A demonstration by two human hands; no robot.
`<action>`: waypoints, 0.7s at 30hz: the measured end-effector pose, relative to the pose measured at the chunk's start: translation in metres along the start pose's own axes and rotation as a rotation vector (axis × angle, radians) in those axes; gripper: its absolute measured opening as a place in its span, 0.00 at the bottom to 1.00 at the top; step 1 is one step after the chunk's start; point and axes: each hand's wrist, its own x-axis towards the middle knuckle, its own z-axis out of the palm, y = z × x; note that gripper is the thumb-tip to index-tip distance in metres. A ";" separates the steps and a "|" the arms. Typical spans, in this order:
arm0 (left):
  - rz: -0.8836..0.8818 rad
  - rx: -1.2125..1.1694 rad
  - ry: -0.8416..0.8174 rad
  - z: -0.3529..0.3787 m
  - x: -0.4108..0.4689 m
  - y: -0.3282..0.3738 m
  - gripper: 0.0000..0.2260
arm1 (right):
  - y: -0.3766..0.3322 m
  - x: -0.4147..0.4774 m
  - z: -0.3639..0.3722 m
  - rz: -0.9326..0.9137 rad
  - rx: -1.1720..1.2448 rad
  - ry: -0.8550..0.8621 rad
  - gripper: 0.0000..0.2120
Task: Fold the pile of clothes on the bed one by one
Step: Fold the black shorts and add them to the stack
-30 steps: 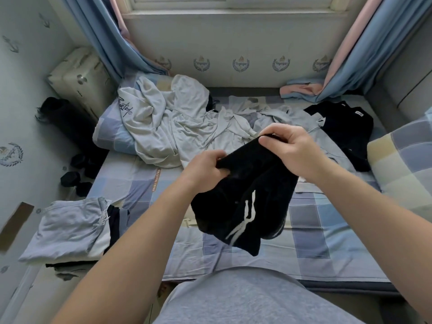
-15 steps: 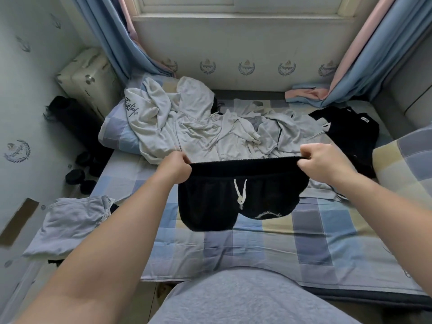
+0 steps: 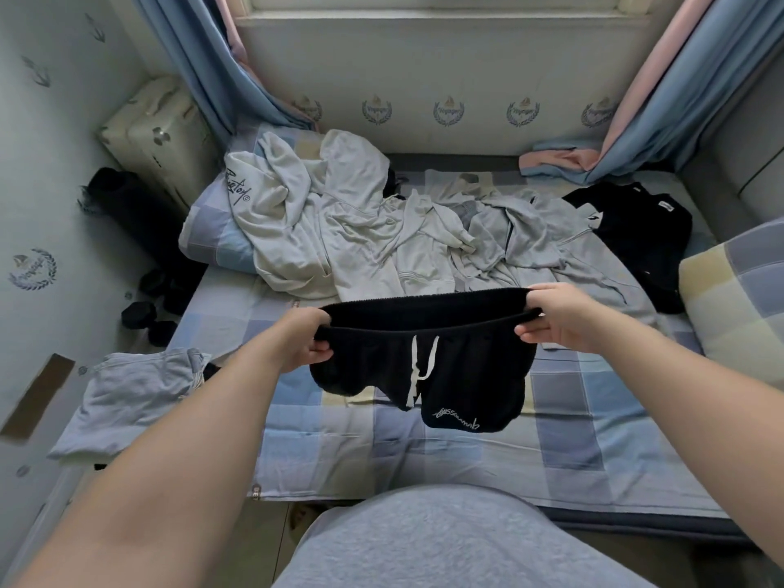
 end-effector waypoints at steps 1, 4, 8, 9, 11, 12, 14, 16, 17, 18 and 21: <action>-0.034 -0.084 -0.084 -0.005 -0.001 -0.002 0.05 | 0.000 -0.001 -0.002 -0.003 0.041 -0.032 0.07; -0.025 -0.205 -0.268 -0.014 -0.002 -0.003 0.08 | 0.001 -0.002 -0.006 -0.041 0.101 -0.151 0.09; 0.160 -0.132 -0.427 -0.020 -0.004 0.002 0.15 | 0.006 -0.003 -0.014 -0.130 0.018 -0.278 0.23; 0.213 -0.083 -0.412 -0.020 -0.002 0.002 0.16 | 0.007 -0.003 -0.014 -0.169 -0.086 -0.264 0.23; 0.350 0.109 -0.249 -0.017 0.001 0.003 0.16 | 0.008 -0.004 -0.012 -0.275 -0.356 -0.135 0.20; 0.429 0.217 -0.123 -0.015 0.002 0.004 0.14 | 0.008 -0.002 -0.011 -0.321 -0.433 -0.060 0.17; 0.560 0.330 0.065 -0.011 0.005 0.004 0.10 | 0.008 0.000 -0.009 -0.400 -0.479 0.051 0.10; 0.651 0.400 0.122 -0.008 0.004 0.004 0.06 | 0.008 0.004 -0.010 -0.492 -0.593 0.153 0.05; 0.681 0.459 0.134 -0.008 0.003 0.004 0.05 | 0.009 0.005 -0.012 -0.532 -0.682 0.207 0.03; 0.702 0.529 0.150 -0.008 0.003 0.002 0.03 | 0.011 0.005 -0.012 -0.564 -0.768 0.261 0.03; 0.743 0.681 0.194 -0.009 0.001 -0.006 0.06 | 0.021 0.001 -0.008 -0.564 -0.844 0.298 0.07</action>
